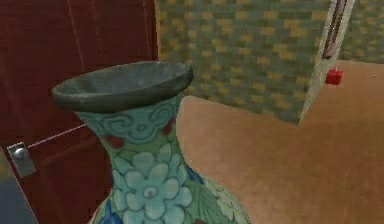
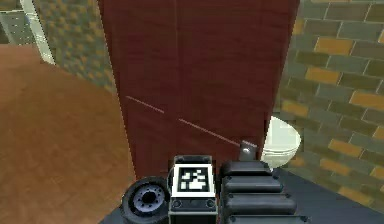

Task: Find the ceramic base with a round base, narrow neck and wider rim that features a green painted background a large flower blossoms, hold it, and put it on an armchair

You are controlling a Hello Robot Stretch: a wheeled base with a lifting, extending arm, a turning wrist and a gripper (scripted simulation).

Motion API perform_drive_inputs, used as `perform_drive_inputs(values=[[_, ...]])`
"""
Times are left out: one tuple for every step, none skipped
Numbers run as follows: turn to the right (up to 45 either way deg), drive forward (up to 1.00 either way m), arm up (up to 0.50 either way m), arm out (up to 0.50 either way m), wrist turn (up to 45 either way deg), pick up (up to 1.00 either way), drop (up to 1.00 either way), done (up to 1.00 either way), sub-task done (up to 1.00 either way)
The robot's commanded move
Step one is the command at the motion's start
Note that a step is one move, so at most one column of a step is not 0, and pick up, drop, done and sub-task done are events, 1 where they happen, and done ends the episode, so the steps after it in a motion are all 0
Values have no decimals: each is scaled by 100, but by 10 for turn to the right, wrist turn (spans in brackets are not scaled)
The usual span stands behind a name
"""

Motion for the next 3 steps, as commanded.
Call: perform_drive_inputs(values=[[360,0,0,0,0,0,0,0,0],[0,100,0,0,0,0,0,0,0],[30,0,0,0,0,0,0,0,0]])
